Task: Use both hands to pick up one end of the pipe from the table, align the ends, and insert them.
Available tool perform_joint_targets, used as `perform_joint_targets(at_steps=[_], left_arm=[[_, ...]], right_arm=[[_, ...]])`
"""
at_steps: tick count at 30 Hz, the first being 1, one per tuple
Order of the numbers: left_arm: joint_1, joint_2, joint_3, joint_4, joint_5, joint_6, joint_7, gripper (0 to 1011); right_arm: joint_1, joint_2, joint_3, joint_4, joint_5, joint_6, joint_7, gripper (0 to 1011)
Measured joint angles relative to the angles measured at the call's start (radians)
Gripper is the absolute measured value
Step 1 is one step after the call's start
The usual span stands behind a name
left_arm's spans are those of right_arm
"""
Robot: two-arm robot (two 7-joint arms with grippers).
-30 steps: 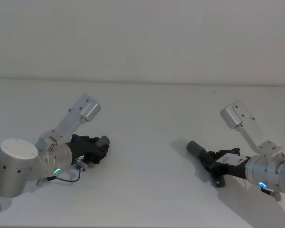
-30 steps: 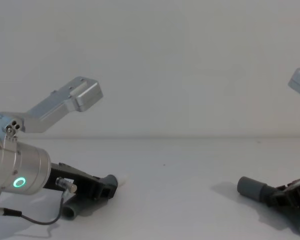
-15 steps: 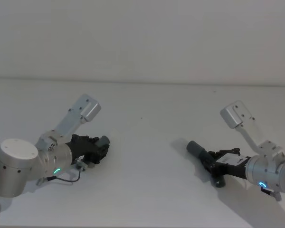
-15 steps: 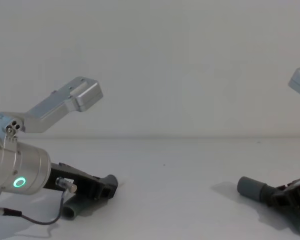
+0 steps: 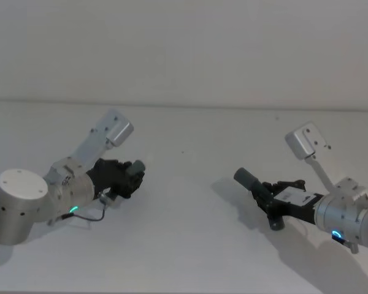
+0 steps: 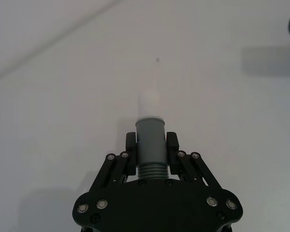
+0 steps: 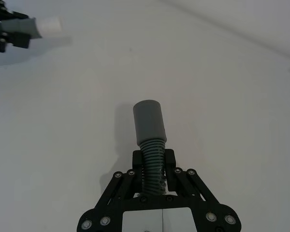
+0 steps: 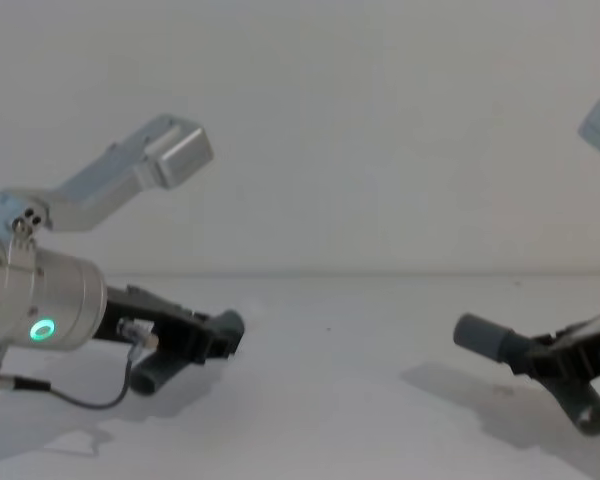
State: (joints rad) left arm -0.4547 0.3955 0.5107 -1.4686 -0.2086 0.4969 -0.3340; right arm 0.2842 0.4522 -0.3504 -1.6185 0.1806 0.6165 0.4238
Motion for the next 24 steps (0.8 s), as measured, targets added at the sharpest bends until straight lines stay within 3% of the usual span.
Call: perform_joint_targets(at_steps=[11,24], left_arm=[[-0.042,0.032,0.006,-0.021,0.020,-0.112,-0.072,352],[-0.093,0.080,0.021,-0.006,-0.003,-0.235,-0.233,352]], right_arm=[[-0.007,0.013,0.013,-0.039,0.020,-0.124,0.027,264],[0.010,0.071,0.004,-0.057,0.059,-0.285,0.156,264]])
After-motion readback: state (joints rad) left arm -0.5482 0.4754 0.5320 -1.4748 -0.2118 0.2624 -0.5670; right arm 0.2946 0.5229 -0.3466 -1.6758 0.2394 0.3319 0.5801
